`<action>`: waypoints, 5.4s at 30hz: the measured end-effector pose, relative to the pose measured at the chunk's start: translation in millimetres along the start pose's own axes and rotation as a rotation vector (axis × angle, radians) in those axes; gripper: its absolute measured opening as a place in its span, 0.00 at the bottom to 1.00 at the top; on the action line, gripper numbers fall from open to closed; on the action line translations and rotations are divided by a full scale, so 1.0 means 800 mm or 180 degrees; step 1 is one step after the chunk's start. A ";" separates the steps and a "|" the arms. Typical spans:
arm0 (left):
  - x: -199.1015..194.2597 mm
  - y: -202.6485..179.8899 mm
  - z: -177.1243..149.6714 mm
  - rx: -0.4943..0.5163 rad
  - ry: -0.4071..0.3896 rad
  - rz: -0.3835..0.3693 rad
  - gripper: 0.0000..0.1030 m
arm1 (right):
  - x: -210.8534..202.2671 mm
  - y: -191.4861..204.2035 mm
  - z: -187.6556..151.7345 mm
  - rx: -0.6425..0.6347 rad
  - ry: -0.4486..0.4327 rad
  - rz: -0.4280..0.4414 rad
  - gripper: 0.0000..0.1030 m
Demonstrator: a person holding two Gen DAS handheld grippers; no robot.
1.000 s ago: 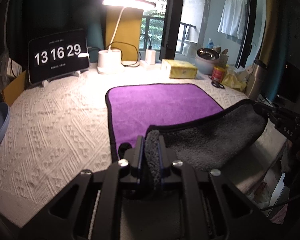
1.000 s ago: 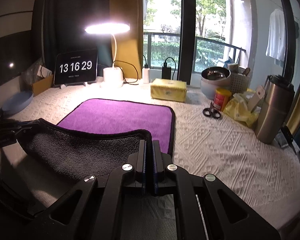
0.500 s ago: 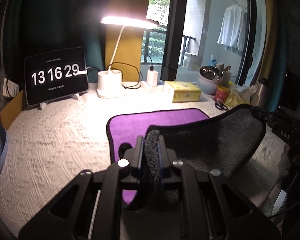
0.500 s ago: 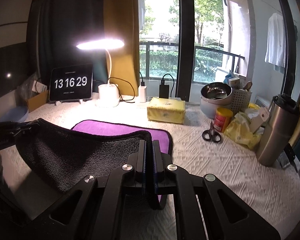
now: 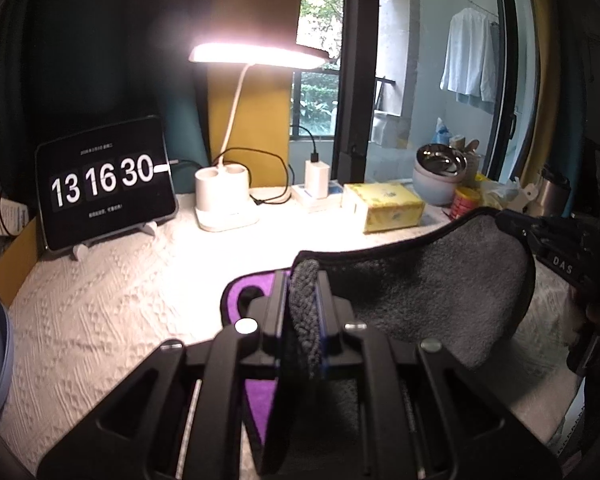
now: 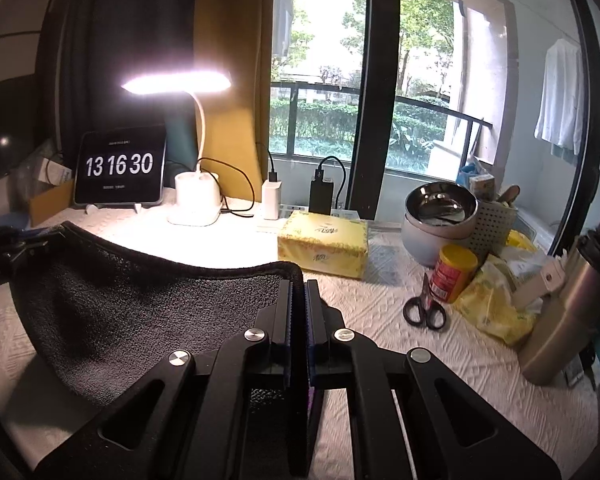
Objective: Fold towel
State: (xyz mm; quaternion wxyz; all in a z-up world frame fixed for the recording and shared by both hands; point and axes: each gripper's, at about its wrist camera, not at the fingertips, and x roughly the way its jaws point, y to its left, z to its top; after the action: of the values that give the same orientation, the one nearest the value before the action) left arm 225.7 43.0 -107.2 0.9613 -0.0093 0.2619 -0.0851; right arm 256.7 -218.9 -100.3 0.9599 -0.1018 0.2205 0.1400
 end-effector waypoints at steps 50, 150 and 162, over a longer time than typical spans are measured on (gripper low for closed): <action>0.141 0.061 0.014 -0.0464 0.0723 0.0099 0.74 | 0.170 -0.026 -0.004 0.0299 0.0942 -0.0216 0.50; -0.256 -0.070 -0.120 -0.0147 -0.0947 0.0520 0.94 | -0.258 0.093 -0.090 -0.0111 -0.0276 -0.0085 0.54; -0.252 -0.070 -0.123 -0.0173 -0.0922 0.0511 0.94 | -0.252 0.092 -0.091 -0.0053 -0.0255 -0.0048 0.54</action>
State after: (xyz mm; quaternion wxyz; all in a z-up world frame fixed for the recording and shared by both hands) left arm -3.9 24.5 -87.4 0.9921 -0.0265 0.1226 0.0014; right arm 31.0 -213.3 -83.1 0.9681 -0.1058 0.1799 0.1385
